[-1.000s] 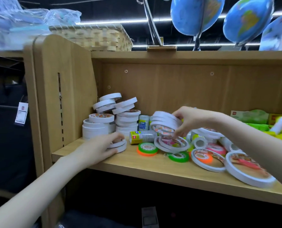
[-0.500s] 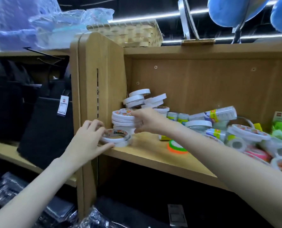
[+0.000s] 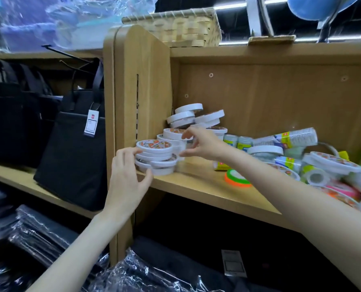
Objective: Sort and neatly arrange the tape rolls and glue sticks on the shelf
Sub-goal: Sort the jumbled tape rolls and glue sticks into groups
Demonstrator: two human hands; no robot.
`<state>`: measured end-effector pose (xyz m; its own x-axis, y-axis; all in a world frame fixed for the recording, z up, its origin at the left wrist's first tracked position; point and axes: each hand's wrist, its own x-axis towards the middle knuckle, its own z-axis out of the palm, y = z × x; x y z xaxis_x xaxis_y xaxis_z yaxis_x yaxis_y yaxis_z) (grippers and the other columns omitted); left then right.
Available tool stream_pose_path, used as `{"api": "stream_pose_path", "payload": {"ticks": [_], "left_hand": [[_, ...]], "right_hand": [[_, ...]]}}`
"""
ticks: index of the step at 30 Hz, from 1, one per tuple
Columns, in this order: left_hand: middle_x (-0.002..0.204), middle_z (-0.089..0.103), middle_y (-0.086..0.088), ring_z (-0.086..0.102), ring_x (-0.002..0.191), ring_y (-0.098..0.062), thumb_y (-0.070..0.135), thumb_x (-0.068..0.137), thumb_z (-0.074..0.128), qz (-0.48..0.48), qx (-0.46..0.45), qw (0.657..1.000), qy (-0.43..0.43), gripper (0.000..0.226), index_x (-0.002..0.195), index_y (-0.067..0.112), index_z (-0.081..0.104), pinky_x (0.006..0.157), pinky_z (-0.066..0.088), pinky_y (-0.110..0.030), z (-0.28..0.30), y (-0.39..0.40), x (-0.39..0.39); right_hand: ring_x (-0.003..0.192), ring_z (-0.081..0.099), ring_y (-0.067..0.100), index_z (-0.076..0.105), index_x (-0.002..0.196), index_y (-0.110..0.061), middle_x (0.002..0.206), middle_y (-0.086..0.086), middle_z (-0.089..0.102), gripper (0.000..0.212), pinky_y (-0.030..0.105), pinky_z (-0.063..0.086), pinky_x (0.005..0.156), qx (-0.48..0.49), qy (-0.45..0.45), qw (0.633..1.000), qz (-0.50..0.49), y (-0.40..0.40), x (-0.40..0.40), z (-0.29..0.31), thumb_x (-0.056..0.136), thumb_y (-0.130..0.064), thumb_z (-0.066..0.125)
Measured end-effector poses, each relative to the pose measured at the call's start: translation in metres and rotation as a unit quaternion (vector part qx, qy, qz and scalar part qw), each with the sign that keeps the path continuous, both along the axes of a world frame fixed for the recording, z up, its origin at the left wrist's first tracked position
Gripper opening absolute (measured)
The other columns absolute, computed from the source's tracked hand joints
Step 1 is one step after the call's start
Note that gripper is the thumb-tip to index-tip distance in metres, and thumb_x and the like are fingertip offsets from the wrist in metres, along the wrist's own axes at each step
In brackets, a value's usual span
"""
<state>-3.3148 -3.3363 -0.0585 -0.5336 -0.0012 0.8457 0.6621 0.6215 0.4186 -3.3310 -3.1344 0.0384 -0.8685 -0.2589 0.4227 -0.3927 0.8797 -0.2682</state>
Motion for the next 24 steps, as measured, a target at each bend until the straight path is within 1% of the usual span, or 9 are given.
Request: {"api": "stream_pose_path", "payload": {"ticks": [2, 3, 5, 8, 11, 13, 17, 20, 24], "left_hand": [[0.108, 0.048, -0.006, 0.042, 0.101, -0.010, 0.004, 0.081, 0.063, -0.018, -0.007, 1.000, 0.016, 0.032, 0.111, 0.005, 0.051, 0.084, 0.035, -0.010, 0.004, 0.009, 0.005], [0.106, 0.049, -0.006, 0.041, 0.100, -0.008, 0.001, 0.080, 0.061, -0.033, -0.014, 0.999, 0.025, 0.030, 0.108, 0.005, 0.052, 0.085, 0.033, -0.006, 0.006, 0.016, 0.007], [0.103, 0.049, -0.007, 0.042, 0.099, -0.011, -0.004, 0.078, 0.060, -0.061, -0.036, 0.997, 0.038, 0.028, 0.103, 0.005, 0.053, 0.091, 0.029, -0.009, 0.012, 0.032, 0.008], [0.100, 0.050, -0.007, 0.048, 0.096, -0.020, -0.001, 0.078, 0.057, -0.088, -0.090, 0.991, 0.032, 0.025, 0.102, 0.006, 0.054, 0.085, 0.031, -0.019, 0.020, 0.060, 0.007], [0.105, 0.045, -0.001, 0.046, 0.102, -0.017, 0.006, 0.083, 0.055, -0.128, -0.133, 0.983, -0.016, 0.026, 0.109, 0.010, 0.052, 0.084, 0.032, -0.019, 0.023, 0.081, 0.004], [0.106, 0.044, 0.001, 0.046, 0.104, -0.017, 0.009, 0.084, 0.055, -0.137, -0.147, 0.979, -0.035, 0.027, 0.110, 0.012, 0.051, 0.088, 0.036, -0.025, 0.022, 0.089, 0.000], [0.105, 0.042, 0.003, 0.049, 0.104, -0.019, 0.009, 0.083, 0.056, -0.147, -0.154, 0.975, -0.068, 0.029, 0.111, 0.012, 0.050, 0.089, 0.036, -0.025, 0.023, 0.102, -0.012], [0.113, 0.045, 0.000, 0.048, 0.109, -0.018, 0.018, 0.086, 0.056, -0.148, -0.198, 0.962, -0.115, 0.032, 0.116, 0.015, 0.047, 0.092, 0.037, -0.027, 0.027, 0.112, -0.021], [0.122, 0.045, 0.003, 0.046, 0.114, -0.012, 0.029, 0.088, 0.056, -0.166, -0.245, 0.940, -0.170, 0.036, 0.121, 0.021, 0.044, 0.096, 0.038, -0.026, 0.031, 0.119, -0.026]], "right_hand": [[0.086, 0.051, 0.013, 0.056, 0.106, -0.014, 0.114, 0.003, 0.057, 0.032, 0.013, 0.036, 0.060, 0.005, -0.001, 0.999, -0.039, 0.027, 0.011, 0.009, 0.081, -0.027, 0.071], [0.088, 0.053, 0.013, 0.059, 0.106, -0.014, 0.113, 0.002, 0.060, 0.027, 0.015, 0.037, 0.061, 0.026, -0.010, 0.997, -0.067, 0.042, 0.017, 0.014, 0.083, -0.025, 0.069], [0.098, 0.056, 0.017, 0.061, 0.109, -0.013, 0.115, 0.003, 0.061, 0.025, 0.020, 0.038, 0.074, 0.097, -0.048, 0.987, -0.119, 0.070, 0.026, 0.022, 0.086, -0.022, 0.063], [0.116, 0.052, 0.021, 0.051, 0.127, -0.016, 0.130, 0.003, 0.054, 0.038, 0.026, 0.039, 0.090, 0.191, -0.144, 0.958, -0.160, 0.100, 0.028, 0.021, 0.090, -0.020, 0.058], [0.115, 0.051, 0.022, 0.041, 0.136, -0.021, 0.135, 0.004, 0.047, 0.052, 0.031, 0.043, 0.093, 0.199, -0.199, 0.946, -0.160, 0.112, 0.020, 0.011, 0.088, -0.021, 0.061], [0.107, 0.052, 0.021, 0.044, 0.130, -0.022, 0.125, 0.002, 0.049, 0.048, 0.030, 0.047, 0.085, 0.157, -0.183, 0.961, -0.138, 0.115, 0.015, 0.008, 0.085, -0.022, 0.063], [0.096, 0.049, 0.018, 0.052, 0.107, -0.029, 0.111, 0.005, 0.052, 0.033, 0.031, 0.044, 0.083, -0.067, -0.044, 0.993, -0.082, 0.123, 0.012, 0.021, 0.080, -0.022, 0.070], [0.093, 0.045, 0.015, 0.050, 0.119, -0.015, 0.112, 0.003, 0.049, 0.043, 0.024, 0.038, 0.079, -0.034, 0.033, 0.991, -0.122, 0.130, 0.011, 0.037, 0.081, -0.016, 0.070], [0.097, 0.048, 0.017, 0.045, 0.121, -0.013, 0.116, 0.005, 0.052, 0.045, 0.026, 0.039, 0.079, -0.012, 0.005, 0.989, -0.146, 0.132, 0.001, 0.041, 0.083, -0.024, 0.068]]}}
